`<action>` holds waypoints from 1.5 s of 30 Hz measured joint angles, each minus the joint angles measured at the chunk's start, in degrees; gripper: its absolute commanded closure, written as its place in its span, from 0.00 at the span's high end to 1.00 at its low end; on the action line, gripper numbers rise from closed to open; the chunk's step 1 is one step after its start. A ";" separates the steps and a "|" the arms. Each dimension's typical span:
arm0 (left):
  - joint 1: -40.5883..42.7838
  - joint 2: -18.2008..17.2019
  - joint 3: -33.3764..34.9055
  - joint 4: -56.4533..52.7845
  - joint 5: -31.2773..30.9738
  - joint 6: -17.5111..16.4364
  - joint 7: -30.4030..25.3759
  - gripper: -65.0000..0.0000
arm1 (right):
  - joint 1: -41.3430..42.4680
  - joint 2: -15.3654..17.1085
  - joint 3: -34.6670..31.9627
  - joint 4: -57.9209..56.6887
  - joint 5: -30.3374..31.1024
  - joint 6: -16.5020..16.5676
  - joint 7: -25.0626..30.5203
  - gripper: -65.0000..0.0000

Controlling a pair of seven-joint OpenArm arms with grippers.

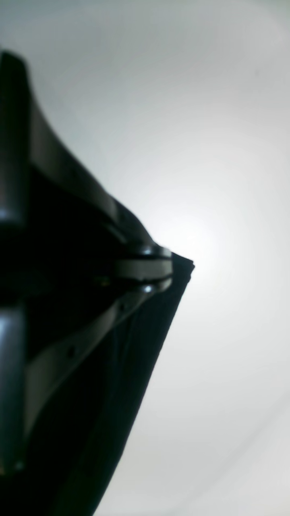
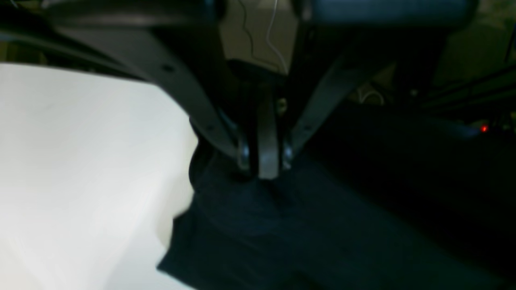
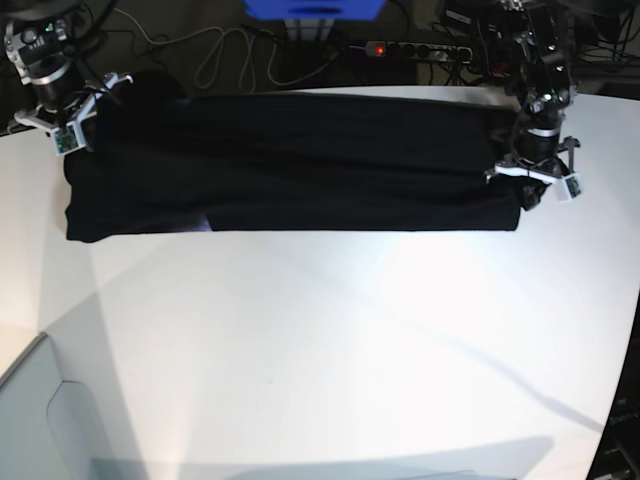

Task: Fold the T-shirt properly
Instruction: 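Drag the folded strip's ends back toward the arms with both grippers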

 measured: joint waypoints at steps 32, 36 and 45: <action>2.19 0.20 -0.35 0.13 0.04 0.00 -0.02 0.00 | -2.36 -1.49 0.59 -8.66 -0.39 0.59 0.87 0.00; 2.60 0.17 -0.33 0.13 0.00 0.00 0.02 0.00 | -2.38 -1.51 0.46 -8.59 -0.39 0.59 0.90 0.01; 3.54 0.22 -0.39 0.13 0.00 0.02 0.26 0.01 | -2.38 -0.57 0.31 -8.61 -0.42 0.59 0.76 0.54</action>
